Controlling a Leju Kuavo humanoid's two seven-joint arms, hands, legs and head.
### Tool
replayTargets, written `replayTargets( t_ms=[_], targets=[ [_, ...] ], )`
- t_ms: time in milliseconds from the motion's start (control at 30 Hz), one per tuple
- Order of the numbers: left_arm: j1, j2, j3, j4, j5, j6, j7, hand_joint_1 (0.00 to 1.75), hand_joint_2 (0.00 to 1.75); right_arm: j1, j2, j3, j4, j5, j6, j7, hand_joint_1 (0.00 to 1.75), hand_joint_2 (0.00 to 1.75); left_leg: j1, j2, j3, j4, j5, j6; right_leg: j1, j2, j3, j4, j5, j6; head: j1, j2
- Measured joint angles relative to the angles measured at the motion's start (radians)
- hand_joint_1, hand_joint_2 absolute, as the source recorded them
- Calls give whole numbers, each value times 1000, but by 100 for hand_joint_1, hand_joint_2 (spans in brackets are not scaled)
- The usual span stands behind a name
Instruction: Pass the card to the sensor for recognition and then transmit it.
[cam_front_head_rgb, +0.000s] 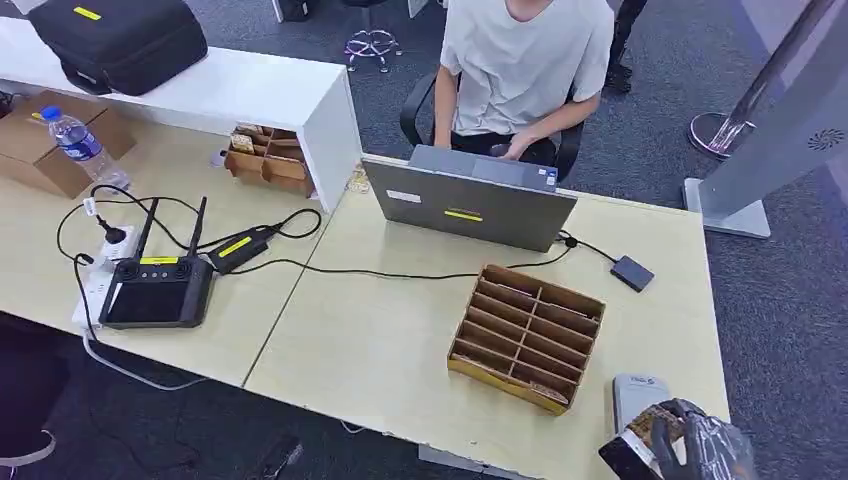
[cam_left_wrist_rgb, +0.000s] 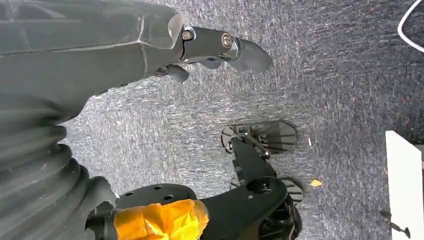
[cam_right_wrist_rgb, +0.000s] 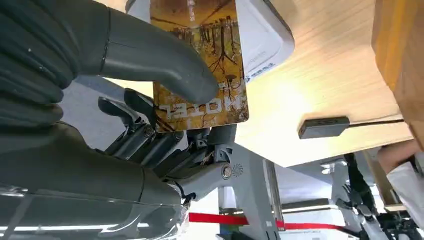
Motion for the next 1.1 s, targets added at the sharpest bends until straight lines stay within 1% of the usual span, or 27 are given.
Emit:
replayTargets(
  t_ms=[100,233,400,467,633,767,900,1100],
  targets=[
    [0,0,1,0,-5,-2,2,0,175,-11,-2,6,-58,-15,10,14,175,175,0,0,0,0,0,0,0,0,0,0,0,0,0,0],
    [0,2,5,0,-17,-6,2,0,175,-49,-18,13,-148,-43,28,16,175,175,0,0,0,0,0,0,0,0,0,0,0,0,0,0],
    [0,5,10,0,-30,-14,2,0,175,-136,-59,31,-254,-80,69,33,175,175,0,0,0,0,0,0,0,0,0,0,0,0,0,0],
    [0,5,11,0,-37,-14,2,0,175,-173,-70,35,-288,-88,72,36,175,175,0,0,0,0,0,0,0,0,0,0,0,0,0,0],
    [-1,6,15,0,-60,-22,2,0,175,-281,-88,66,-345,-50,73,67,175,175,0,0,0,0,0,0,0,0,0,0,0,0,0,0],
    [-5,6,15,0,-79,-27,2,0,175,-370,-97,108,-348,7,95,108,175,175,0,0,0,0,0,0,0,0,0,0,0,0,0,0],
    [-8,6,15,0,-108,-33,1,0,175,-462,-98,164,-316,108,113,164,175,175,0,0,0,0,1,0,0,1,0,1,0,0,0,0],
    [-12,6,13,0,-148,-36,-2,0,175,-613,-98,264,-174,305,126,244,175,175,0,0,0,0,1,-1,0,1,0,1,1,0,0,0]
  ],
)
